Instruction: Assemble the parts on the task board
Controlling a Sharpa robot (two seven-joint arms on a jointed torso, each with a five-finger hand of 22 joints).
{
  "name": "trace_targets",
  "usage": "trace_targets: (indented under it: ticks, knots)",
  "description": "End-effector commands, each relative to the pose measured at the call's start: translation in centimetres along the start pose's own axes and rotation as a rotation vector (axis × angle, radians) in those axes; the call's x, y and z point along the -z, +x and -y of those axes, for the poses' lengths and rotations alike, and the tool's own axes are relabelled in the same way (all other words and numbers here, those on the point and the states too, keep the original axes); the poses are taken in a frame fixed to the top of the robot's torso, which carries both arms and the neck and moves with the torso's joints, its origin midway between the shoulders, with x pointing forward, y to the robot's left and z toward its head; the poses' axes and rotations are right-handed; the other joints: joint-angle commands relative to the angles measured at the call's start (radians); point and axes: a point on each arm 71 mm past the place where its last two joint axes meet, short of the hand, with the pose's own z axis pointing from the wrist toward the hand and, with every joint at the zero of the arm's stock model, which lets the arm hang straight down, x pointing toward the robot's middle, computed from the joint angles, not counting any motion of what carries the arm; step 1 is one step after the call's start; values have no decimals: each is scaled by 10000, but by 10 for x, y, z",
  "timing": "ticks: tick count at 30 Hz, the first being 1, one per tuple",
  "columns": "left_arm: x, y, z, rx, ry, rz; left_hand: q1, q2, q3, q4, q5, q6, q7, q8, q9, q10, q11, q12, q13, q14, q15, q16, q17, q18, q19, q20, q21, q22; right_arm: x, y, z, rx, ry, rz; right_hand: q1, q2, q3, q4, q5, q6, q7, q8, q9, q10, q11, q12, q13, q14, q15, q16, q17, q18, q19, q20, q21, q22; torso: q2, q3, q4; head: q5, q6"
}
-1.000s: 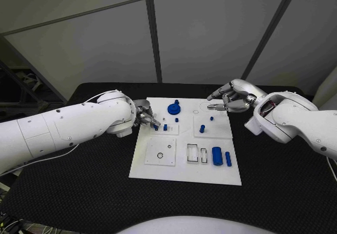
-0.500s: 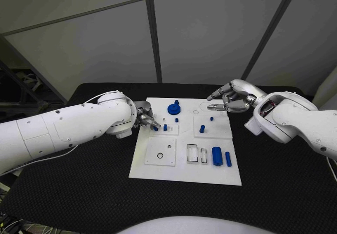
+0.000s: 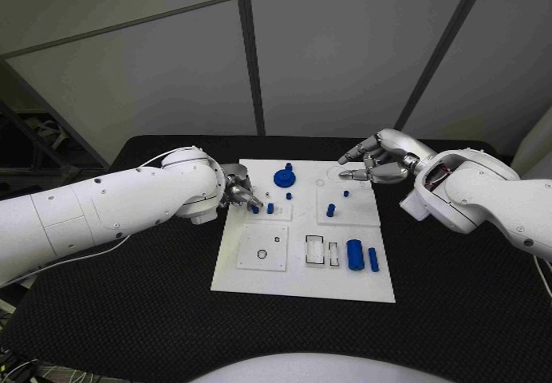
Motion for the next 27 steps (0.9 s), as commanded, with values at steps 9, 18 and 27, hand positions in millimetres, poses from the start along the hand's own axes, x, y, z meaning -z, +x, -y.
trace_targets:
  ticks: [9, 18, 27]
  knots:
    - [-1, 2, 0, -113, -121, -77, -64, 38, 1762, -1654, 59, 77, -12, -3, 30, 563, -62, -31, 545, 844, -42, 37, 1784, -295, 75, 3, -25, 18, 0, 0, -2, -13, -112, -54, -50, 58, 2, 31, 40, 45, -7, 4, 16, -26, 4, -17, 0, 269, -8, -36, -11, 72, 504, -28, -33, 1815, 2, -5, 6, -28, -25]
    - [5, 0, 1, -25, 153, 336, -141, -40, 1945, -1736, 133, 105, -23, 9, 74, 585, -77, 47, 563, 851, -51, 57, 1810, -310, 125, -5, 20, 92, 0, 0, -2, -13, -152, -71, -48, 62, 3, 47, 41, 44, -6, 3, 26, -29, 4, -22, -6, 271, -9, -57, -24, 74, 502, -31, -41, 1809, -4, -10, 15, -23, -25]
    - [6, -2, 1, -136, 248, 714, -181, -81, 2030, -1774, 168, 127, -30, 16, 94, 598, -86, 69, 568, 853, -57, 64, 1819, -319, 153, -9, 47, 132, 0, 0, -2, -14, -162, -72, -48, 62, 3, 47, 41, 44, -6, 3, 26, -29, 4, -22, -6, 271, -9, -57, -24, 74, 502, -31, -41, 1809, -2, -4, 3, -1, -11]
